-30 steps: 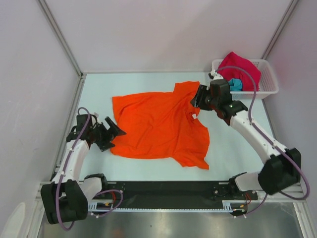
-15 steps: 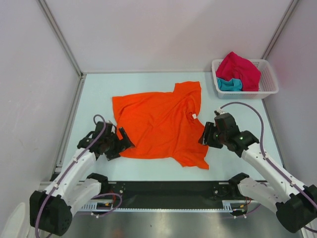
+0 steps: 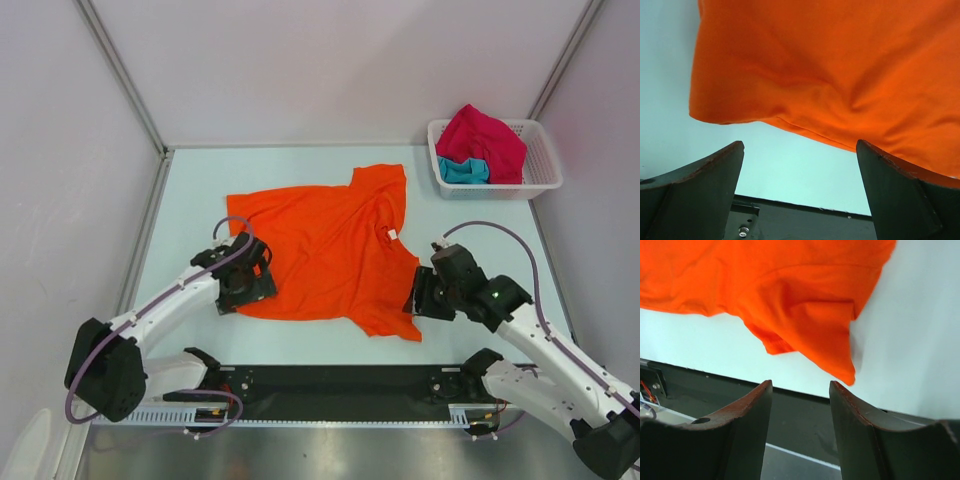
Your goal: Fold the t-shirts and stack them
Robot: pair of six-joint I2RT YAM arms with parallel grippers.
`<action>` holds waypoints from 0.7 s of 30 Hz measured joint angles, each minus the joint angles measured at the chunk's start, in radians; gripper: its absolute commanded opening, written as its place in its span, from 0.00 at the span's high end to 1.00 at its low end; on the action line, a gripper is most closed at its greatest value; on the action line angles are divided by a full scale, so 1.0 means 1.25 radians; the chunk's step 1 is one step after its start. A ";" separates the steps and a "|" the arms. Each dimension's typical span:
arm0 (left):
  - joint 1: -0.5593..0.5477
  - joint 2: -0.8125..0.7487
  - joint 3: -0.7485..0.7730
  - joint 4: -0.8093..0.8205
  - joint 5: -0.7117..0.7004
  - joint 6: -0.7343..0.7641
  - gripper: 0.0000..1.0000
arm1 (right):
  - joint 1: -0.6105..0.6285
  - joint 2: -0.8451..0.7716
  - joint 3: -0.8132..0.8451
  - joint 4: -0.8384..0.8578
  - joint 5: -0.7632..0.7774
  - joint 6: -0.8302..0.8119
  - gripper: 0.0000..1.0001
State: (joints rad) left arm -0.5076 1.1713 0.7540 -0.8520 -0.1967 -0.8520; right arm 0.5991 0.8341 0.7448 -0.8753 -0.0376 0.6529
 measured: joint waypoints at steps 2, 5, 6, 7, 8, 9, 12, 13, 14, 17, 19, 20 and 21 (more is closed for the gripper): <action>-0.005 0.016 0.000 -0.004 -0.022 -0.010 0.00 | 0.001 -0.012 0.001 -0.026 0.004 0.002 0.45; -0.006 0.028 0.000 -0.020 -0.055 -0.027 0.00 | 0.002 -0.024 0.005 -0.056 0.004 0.006 0.45; -0.006 0.027 0.000 -0.027 -0.067 -0.034 0.01 | 0.002 -0.024 0.009 -0.066 0.005 0.008 0.45; -0.006 0.024 0.000 -0.034 -0.078 -0.041 0.00 | 0.002 -0.024 0.015 -0.075 0.005 0.009 0.45; -0.006 0.020 -0.001 -0.042 -0.092 -0.052 0.00 | 0.003 -0.024 0.022 -0.081 0.005 0.011 0.45; -0.007 0.014 -0.004 -0.048 -0.105 -0.061 0.00 | 0.005 -0.024 0.030 -0.086 0.005 0.011 0.45; -0.007 -0.011 -0.014 -0.072 -0.137 -0.090 0.01 | 0.006 -0.020 0.045 -0.089 0.005 0.016 0.45; -0.007 -0.020 -0.020 -0.078 -0.146 -0.099 0.01 | 0.006 -0.017 0.047 -0.089 0.003 0.016 0.45; -0.007 -0.026 -0.026 -0.084 -0.154 -0.110 0.00 | 0.007 -0.011 0.047 -0.089 0.001 0.019 0.45; -0.008 -0.030 -0.041 -0.088 -0.164 -0.132 0.00 | 0.011 0.005 0.047 -0.089 -0.007 0.023 0.45; -0.008 -0.028 -0.054 -0.085 -0.171 -0.145 0.00 | 0.017 0.013 0.046 -0.089 -0.014 0.024 0.45; -0.008 -0.027 -0.060 -0.084 -0.174 -0.150 0.00 | 0.018 0.015 0.046 -0.089 -0.016 0.025 0.45; -0.008 -0.024 -0.066 -0.081 -0.175 -0.155 0.00 | 0.021 0.016 0.045 -0.088 -0.018 0.027 0.45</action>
State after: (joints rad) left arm -0.5171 1.1416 0.6716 -0.9539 -0.4152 -1.0462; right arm 0.6254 0.8539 0.8017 -0.9852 -0.0605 0.6861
